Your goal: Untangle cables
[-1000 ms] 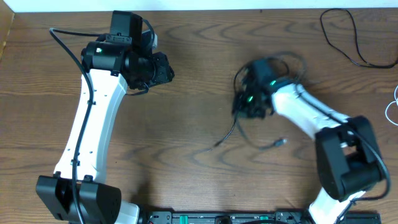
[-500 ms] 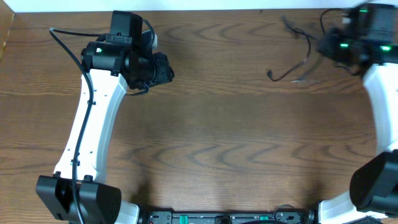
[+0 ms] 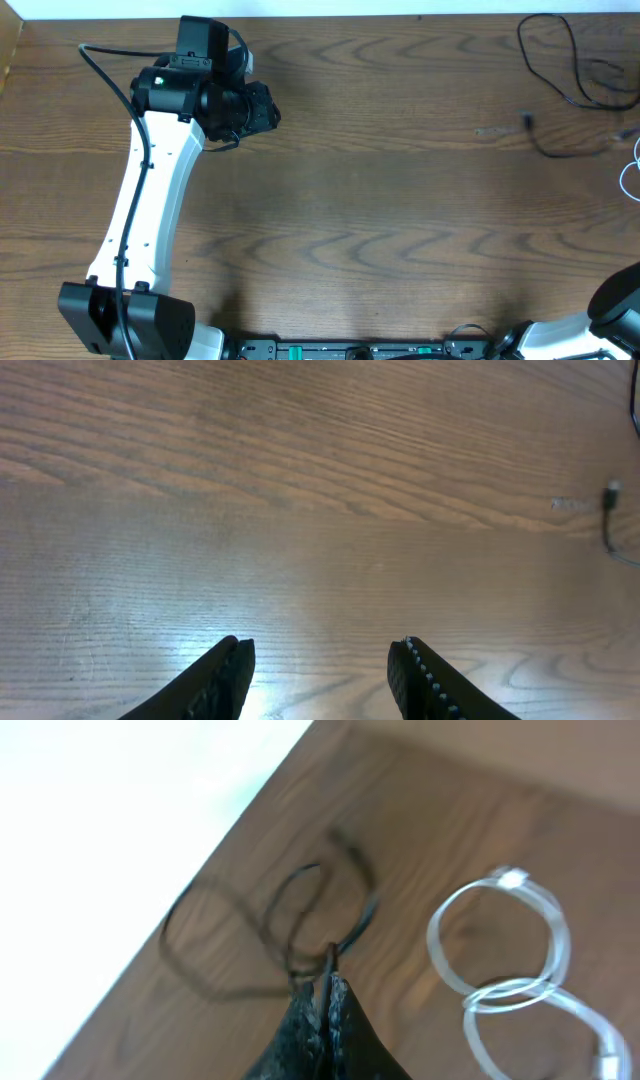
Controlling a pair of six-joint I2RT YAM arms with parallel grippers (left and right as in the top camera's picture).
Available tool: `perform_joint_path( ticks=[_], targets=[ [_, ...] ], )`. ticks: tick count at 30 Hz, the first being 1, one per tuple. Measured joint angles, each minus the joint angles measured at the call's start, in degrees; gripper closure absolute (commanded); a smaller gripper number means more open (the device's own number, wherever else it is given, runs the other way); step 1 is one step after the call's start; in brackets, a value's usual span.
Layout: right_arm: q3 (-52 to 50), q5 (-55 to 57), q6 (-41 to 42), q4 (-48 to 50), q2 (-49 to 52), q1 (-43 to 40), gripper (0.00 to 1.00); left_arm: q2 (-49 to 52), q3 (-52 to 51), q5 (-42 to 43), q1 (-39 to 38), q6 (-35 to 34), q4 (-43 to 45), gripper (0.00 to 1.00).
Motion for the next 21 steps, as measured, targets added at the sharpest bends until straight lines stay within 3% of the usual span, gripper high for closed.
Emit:
perform_joint_path(
  ticks=[5, 6, 7, 8, 9, 10, 21],
  targets=[
    [0.0, 4.6, 1.3, 1.5, 0.0, -1.4, 0.98, 0.0, 0.0, 0.0, 0.0, 0.0, 0.1, 0.51],
    [0.0, 4.9, 1.4, 1.7, 0.1, -1.3, 0.87, 0.0, 0.0, 0.0, 0.0, 0.0, 0.1, 0.51],
    [0.0, 5.0, 1.6, 1.9, 0.3, -1.2, 0.70, 0.0, 0.0, 0.0, 0.0, 0.0, 0.2, 0.51],
    [0.0, 5.1, 1.6, 2.0, 0.5, -1.0, 0.34, 0.0, 0.0, 0.0, 0.0, 0.0, 0.3, 0.51],
    [0.0, 5.3, 2.2, 2.1, 1.3, -0.6, 0.05, 0.0, 0.0, 0.0, 0.0, 0.0, 0.5, 0.51],
    [0.0, 5.4, 2.2, 2.1, 1.7, -0.3, 0.01, 0.0, 0.0, 0.0, 0.0, 0.0, 0.5, 0.51],
    [0.0, 3.3, 2.1, -4.4, 5.2, 6.4, 0.01, 0.0, 0.0, 0.0, 0.0, 1.4, 0.9, 0.52]
  ],
)
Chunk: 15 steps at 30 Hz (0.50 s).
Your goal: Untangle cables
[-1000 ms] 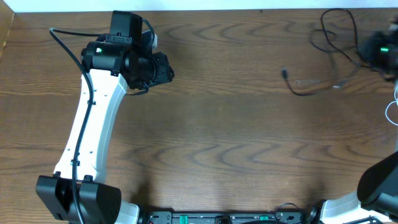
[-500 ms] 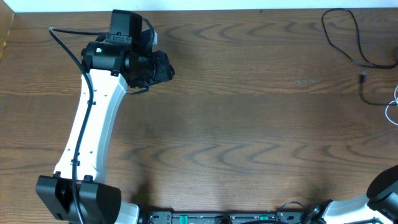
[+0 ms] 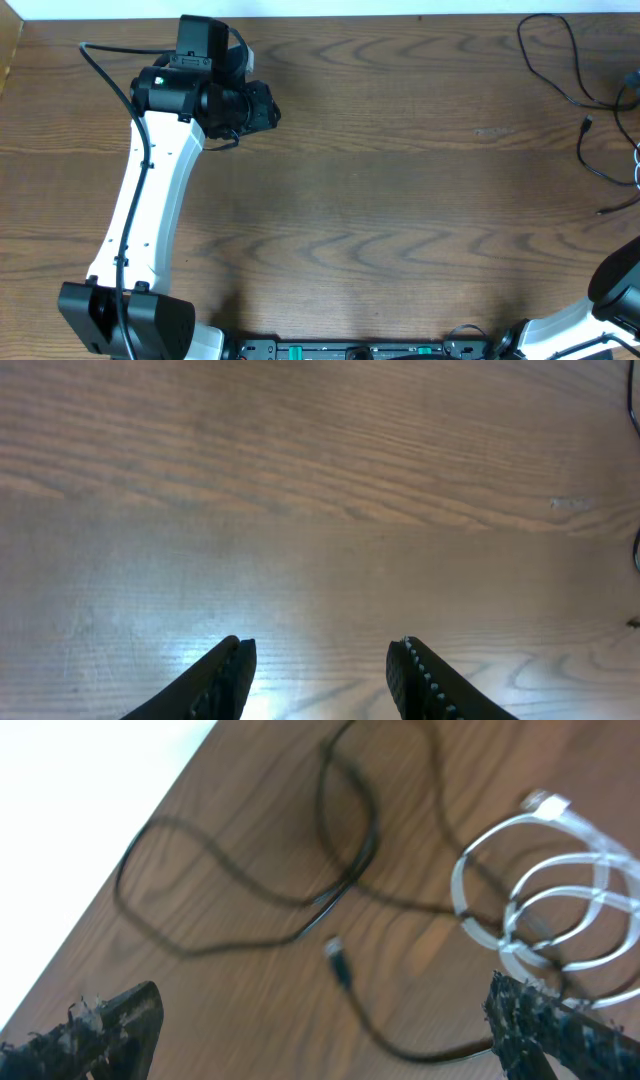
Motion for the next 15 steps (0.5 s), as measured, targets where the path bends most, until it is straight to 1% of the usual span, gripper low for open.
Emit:
perform_joint_path(
  ticks=[6, 8, 12, 13, 15],
  targets=[
    [0.0, -10.5, -3.0, -4.2, -3.6, 3.3, 0.01, -0.2, 0.0, 0.0, 0.0, 1.2, 0.7, 0.52],
    [0.0, -14.2, -4.6, -5.1, -6.4, 4.7, 0.01, -1.0, 0.0, 0.0, 0.0, 1.7, 0.7, 0.49],
    [0.0, -19.8, -9.9, -9.6, -14.7, 9.6, 0.01, -7.3, 0.0, 0.0, 0.0, 2.6, 0.2, 0.37],
    [0.0, -20.3, -11.1, -11.4, -16.5, 11.1, 0.01, -9.2, 0.0, 0.0, 0.0, 2.8, -0.3, 0.29],
    [0.0, -20.7, -13.1, -15.6, -19.8, 14.1, 0.01, -13.2, 0.1, 0.0, 0.0, 2.9, -1.5, 0.08]
  ],
)
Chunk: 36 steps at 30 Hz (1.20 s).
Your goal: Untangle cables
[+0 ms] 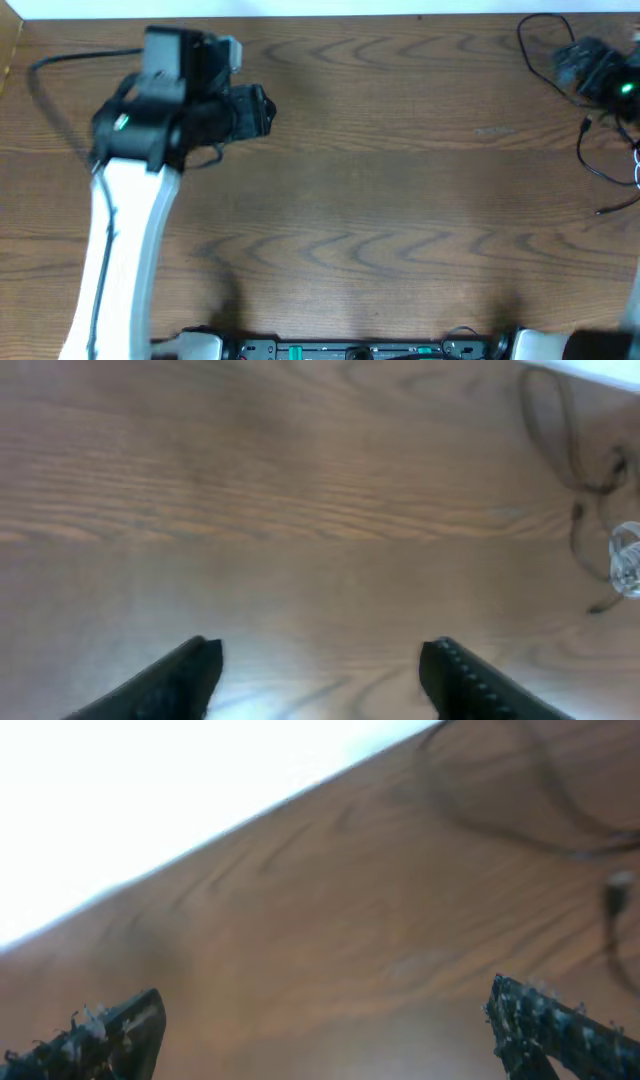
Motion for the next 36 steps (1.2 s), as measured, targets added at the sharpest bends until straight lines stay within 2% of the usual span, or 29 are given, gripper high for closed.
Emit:
perform_joint_path(
  ticks=[2, 6, 12, 36],
  targets=[
    [0.1, 0.9, -1.6, -4.5, -2.8, 3.1, 0.01, -3.7, 0.2, 0.0, 0.0, 0.2, -1.9, 0.01],
    [0.1, 4.5, -3.1, -14.1, -6.3, 7.1, 0.01, -7.6, 0.3, 0.0, 0.0, 0.2, -2.9, 0.00],
    [0.1, 6.8, -3.9, -23.1, -7.1, 8.5, 0.01, -7.5, 0.3, -0.3, 0.0, 0.2, -3.0, 0.00],
    [0.1, 10.3, -4.9, -26.8, -7.3, 8.6, 0.01, -7.3, 0.3, -0.3, 0.0, 0.2, -3.0, 0.01]
  ],
)
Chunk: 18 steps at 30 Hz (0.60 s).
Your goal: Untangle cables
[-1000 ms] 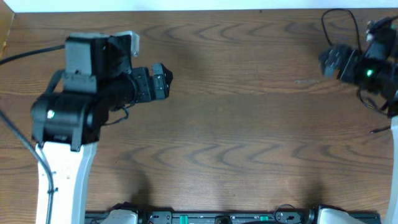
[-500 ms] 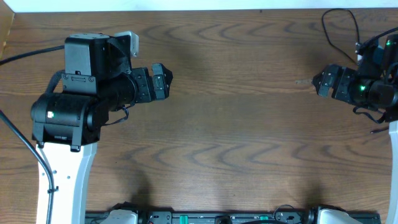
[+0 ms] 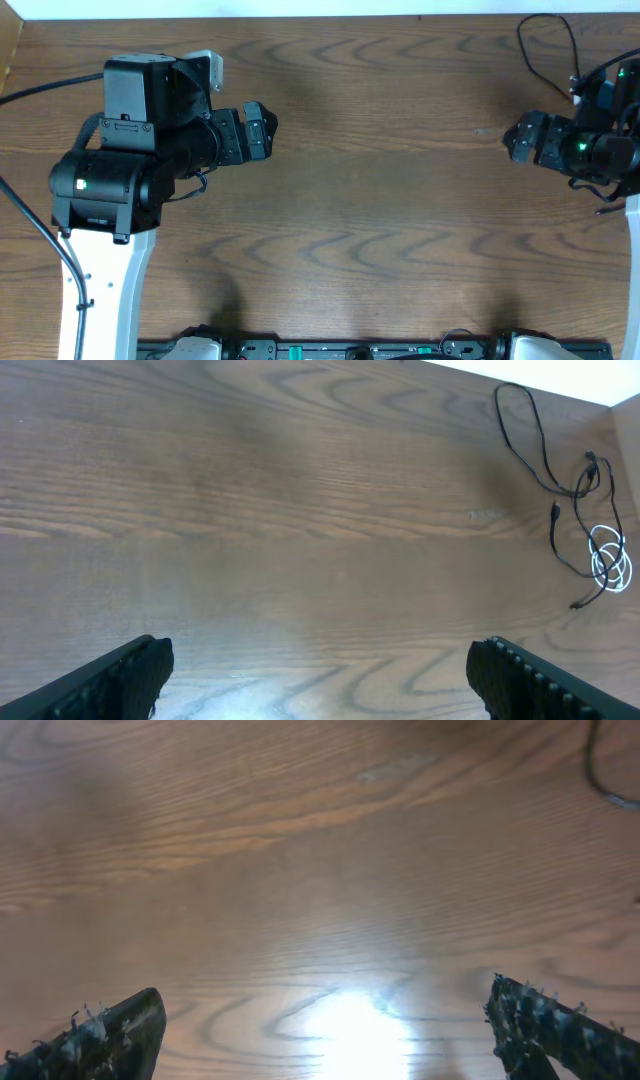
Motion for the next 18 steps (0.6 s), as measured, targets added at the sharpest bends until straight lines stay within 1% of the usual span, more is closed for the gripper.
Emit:
perform_joint_path(
  ticks=[4, 8, 10, 11, 13, 18],
  targets=[
    [-1.8, 4.3, -0.4, 1.2, -2.6, 0.5, 0.01, 0.0, 0.0, 0.0, 0.0, 0.0, 0.0, 0.01],
    [-9.0, 6.5, -2.1, 9.7, -11.5, 0.7, 0.01, 0.0, 0.0, 0.0, 0.0, 0.0, 0.0, 0.01],
    [-14.3, 6.9, -3.1, 15.6, -17.0, 0.7, 0.01, 0.0, 0.0, 0.0, 0.0, 0.0, 0.0, 0.01],
    [-19.5, 7.2, -3.9, 18.9, -22.1, 0.8, 0.01, 0.0, 0.0, 0.0, 0.0, 0.0, 0.0, 0.01],
    [-26.2, 7.5, -4.3, 26.1, -27.9, 0.9, 0.01, 0.0, 0.0, 0.0, 0.0, 0.0, 0.0, 0.01],
    [-42.2, 7.8, -5.1, 37.7, -41.4, 2.5, 0.01, 0.0, 0.0, 0.0, 0.0, 0.0, -0.1, 0.01]
  ],
)
